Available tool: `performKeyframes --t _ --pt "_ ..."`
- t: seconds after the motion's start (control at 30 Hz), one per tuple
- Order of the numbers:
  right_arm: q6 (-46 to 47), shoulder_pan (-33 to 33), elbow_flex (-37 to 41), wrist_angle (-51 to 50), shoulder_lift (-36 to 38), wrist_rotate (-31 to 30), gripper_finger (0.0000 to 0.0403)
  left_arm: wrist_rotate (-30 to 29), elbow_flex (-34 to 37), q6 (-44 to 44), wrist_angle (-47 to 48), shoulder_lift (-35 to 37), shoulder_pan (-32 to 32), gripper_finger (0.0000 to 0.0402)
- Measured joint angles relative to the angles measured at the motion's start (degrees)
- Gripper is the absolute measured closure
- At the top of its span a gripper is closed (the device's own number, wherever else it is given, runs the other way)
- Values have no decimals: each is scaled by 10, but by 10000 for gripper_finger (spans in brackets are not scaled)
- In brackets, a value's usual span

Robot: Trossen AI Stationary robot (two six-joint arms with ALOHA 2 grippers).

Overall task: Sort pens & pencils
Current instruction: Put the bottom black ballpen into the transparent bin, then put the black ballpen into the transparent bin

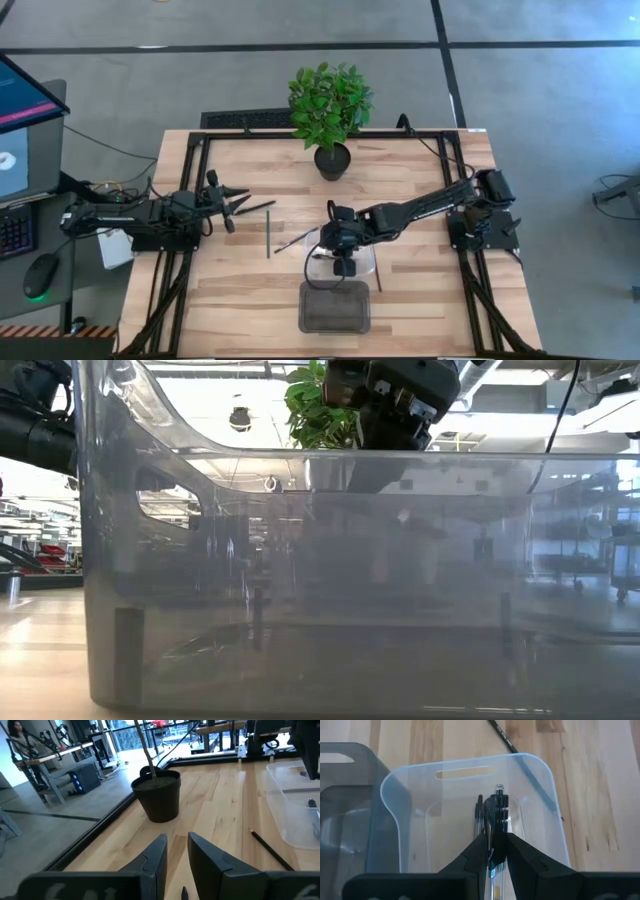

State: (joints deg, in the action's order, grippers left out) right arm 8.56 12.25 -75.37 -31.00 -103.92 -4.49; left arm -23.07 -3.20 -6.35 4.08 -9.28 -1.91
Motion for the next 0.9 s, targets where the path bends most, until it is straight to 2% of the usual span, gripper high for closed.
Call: performKeyframes --t 0.33,0.67,0.9 --pt "0 0 0 -1 0 2 307 -1 0 1 0 0 0 333" --pt "9 0 0 -2 0 1 200 -1 0 -3 -1 0 0 333" --pt "-1 -3 0 0 50 -2 171 -1 0 3 -1 0 0 333"
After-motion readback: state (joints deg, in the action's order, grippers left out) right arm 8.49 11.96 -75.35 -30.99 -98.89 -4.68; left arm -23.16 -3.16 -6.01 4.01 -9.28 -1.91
